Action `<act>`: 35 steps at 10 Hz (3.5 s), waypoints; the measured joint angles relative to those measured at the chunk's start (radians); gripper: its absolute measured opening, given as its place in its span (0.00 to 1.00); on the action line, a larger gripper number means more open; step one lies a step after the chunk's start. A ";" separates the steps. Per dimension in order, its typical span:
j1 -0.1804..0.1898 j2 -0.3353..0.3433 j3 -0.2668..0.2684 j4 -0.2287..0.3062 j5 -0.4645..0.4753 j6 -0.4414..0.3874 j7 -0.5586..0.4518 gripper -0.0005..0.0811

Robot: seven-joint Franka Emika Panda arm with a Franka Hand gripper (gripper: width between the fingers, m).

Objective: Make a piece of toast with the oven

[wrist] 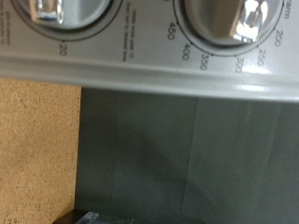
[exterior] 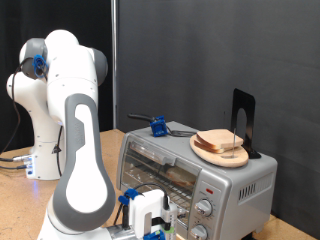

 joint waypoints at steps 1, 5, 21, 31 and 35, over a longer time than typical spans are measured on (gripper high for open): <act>0.000 0.016 0.001 0.029 -0.003 0.000 0.007 0.98; 0.020 0.095 0.006 0.132 -0.011 0.011 0.035 1.00; 0.051 0.112 0.024 0.145 -0.006 0.010 0.036 0.23; 0.059 0.063 0.028 0.055 0.056 0.030 -0.538 0.13; 0.060 0.063 0.030 0.053 0.063 0.030 -0.600 0.15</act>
